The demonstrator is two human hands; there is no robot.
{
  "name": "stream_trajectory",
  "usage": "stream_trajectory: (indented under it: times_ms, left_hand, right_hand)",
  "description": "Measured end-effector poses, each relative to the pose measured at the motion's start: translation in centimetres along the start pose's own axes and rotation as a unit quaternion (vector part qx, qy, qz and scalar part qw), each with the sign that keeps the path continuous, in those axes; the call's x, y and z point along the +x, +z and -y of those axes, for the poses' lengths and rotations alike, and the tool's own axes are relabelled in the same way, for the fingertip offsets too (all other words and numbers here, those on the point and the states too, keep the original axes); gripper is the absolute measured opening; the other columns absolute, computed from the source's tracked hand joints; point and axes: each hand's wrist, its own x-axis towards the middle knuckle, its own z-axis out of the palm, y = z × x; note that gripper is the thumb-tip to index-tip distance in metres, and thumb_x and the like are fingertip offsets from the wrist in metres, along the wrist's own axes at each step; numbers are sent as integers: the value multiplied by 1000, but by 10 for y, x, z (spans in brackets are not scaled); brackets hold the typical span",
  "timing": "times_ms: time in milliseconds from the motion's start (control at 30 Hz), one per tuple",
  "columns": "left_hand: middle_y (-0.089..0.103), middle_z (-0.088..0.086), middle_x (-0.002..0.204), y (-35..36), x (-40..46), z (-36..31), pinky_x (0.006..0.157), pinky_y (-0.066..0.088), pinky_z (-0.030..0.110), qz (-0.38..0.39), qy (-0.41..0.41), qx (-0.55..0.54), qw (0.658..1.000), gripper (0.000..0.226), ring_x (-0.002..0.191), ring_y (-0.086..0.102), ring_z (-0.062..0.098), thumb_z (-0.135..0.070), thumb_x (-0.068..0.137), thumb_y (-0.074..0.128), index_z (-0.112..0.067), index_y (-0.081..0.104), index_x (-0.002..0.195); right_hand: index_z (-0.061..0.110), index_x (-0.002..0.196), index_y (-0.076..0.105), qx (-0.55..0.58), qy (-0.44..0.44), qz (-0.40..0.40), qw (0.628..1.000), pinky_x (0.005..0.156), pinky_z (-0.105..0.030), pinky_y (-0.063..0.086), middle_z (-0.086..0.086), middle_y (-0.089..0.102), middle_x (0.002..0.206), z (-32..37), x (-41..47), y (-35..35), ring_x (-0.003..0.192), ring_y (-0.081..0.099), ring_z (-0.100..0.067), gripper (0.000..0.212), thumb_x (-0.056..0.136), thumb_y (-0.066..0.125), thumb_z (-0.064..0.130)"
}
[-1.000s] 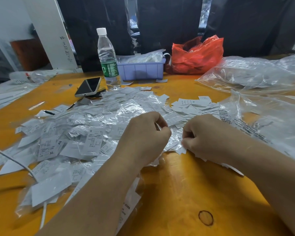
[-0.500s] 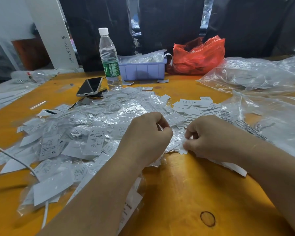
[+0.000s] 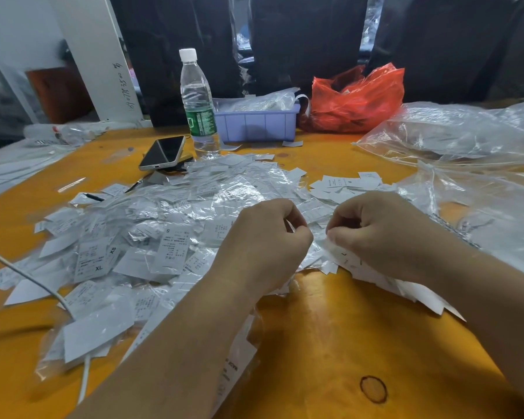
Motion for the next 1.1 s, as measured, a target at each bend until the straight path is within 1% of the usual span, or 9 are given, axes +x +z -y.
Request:
stream_trajectory:
  times_ms: [133,300,500,567,667,800,867,1000,1100]
  left_hand:
    - [56,-12,61,2,-3,-1,51,41,22,46,24,3,999,7,55,52,3,-29,86,59,-31,65,81]
    - [61,-10,70,4,-5,-3,58,57,36,85,40,1,996,7,62,59,8,-30,86,59,-31,66,84]
    - [60,-11,71,5,-5,-2,55,46,27,92,36,14,995,8,61,55,4,-32,87,59,-30,67,85]
    - [59,-11,70,5,-5,-2,55,45,28,90,33,15,995,8,61,55,5,-33,87,59,-30,67,84]
    - [60,-10,70,5,-4,-1,55,43,26,58,21,20,998,9,62,56,6,-35,87,60,-31,66,82]
    - [60,-8,71,2,-1,0,57,40,25,1,1,-7,1000,3,64,57,7,-33,88,60,-32,62,90]
    - [59,-9,72,1,-1,-1,58,39,25,-14,2,-17,1000,8,67,56,7,-33,89,60,-32,60,97]
    - [59,-10,68,1,-2,-4,55,37,22,8,23,-47,999,18,60,54,2,-45,89,61,-30,61,98]
    - [62,-12,78,2,-6,-7,58,42,18,46,32,-74,996,38,67,58,-2,-59,82,64,-31,61,106]
  right_hand:
    - [22,74,72,65,-5,-7,998,49,-10,41,12,64,62,-1,2,-1,59,57,1,19,87,62,14]
    - [22,73,70,50,-12,-21,998,52,-11,41,11,63,64,-2,2,2,62,57,1,20,87,61,13]
    - [17,73,72,134,28,36,990,46,-20,37,8,63,55,-1,5,2,46,48,-3,16,85,63,12]
    - [14,76,73,162,42,50,985,42,-17,34,7,61,54,-2,5,3,42,43,-2,15,86,63,10]
    - [12,77,71,183,42,16,982,40,-17,33,5,61,54,-2,5,2,38,41,-4,15,87,62,7]
    - [15,78,69,178,4,-82,981,51,-15,39,8,62,57,0,4,0,49,52,0,16,90,61,9]
    - [9,82,68,251,2,-94,963,44,-10,35,9,59,53,2,4,-3,43,49,1,14,93,59,7]
    - [6,83,64,416,28,-67,906,35,-19,24,3,51,51,7,2,-7,35,30,-5,15,94,55,4]
    - [5,85,63,453,27,-39,890,36,-19,22,0,47,52,11,-1,-5,38,27,-8,11,93,56,5]
